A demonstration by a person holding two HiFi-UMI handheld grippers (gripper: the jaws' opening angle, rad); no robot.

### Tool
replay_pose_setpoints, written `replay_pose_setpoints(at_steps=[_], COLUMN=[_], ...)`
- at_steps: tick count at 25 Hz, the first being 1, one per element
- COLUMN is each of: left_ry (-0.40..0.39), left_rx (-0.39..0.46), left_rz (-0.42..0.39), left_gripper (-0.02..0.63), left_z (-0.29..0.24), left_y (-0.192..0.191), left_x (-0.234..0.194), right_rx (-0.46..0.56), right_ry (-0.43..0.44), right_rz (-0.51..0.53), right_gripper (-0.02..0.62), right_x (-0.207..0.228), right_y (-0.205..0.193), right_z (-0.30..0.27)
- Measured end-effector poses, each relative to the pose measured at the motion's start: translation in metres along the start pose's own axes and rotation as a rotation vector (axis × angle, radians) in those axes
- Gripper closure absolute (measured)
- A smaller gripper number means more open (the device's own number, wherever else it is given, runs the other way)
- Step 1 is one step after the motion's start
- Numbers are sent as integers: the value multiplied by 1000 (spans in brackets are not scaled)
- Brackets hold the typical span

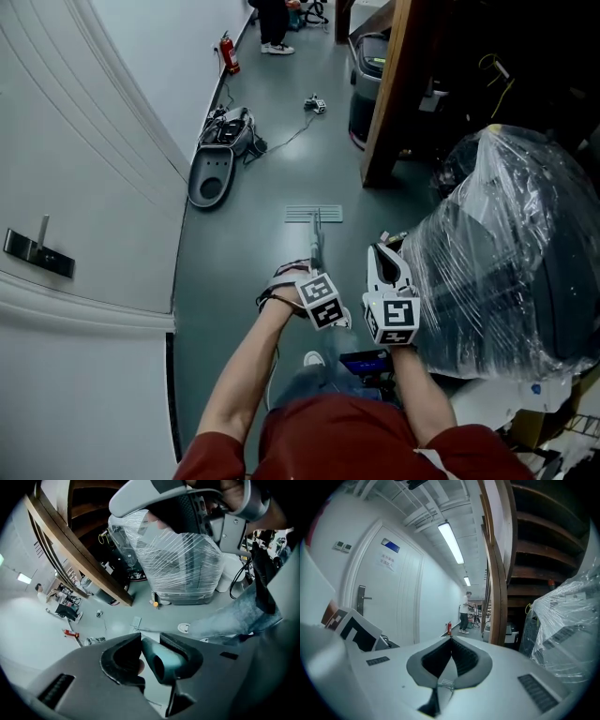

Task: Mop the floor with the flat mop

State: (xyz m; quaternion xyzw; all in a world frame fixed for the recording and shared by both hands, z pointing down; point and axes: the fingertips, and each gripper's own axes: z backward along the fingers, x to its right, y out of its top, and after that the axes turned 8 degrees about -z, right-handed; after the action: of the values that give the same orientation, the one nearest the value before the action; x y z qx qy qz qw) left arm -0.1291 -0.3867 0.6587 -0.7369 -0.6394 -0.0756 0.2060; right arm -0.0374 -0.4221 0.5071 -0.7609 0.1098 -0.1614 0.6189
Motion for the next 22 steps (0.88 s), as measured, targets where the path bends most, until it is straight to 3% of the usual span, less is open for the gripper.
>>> replay_pose_setpoints(at_steps=[11,22], left_ry=[-10,-9], left_rx=[-6,-29], left_rz=[-40,-20], left_gripper=[471,471], left_z=[30,51], left_y=[-2,28], left_x=[78,143], right_rx=[-6,7], right_ry=[-34,-8], right_rz=[12,6], right_gripper=[577,577], right_x=[-20,-5], right_y=[-13,-21], right_z=[87,157])
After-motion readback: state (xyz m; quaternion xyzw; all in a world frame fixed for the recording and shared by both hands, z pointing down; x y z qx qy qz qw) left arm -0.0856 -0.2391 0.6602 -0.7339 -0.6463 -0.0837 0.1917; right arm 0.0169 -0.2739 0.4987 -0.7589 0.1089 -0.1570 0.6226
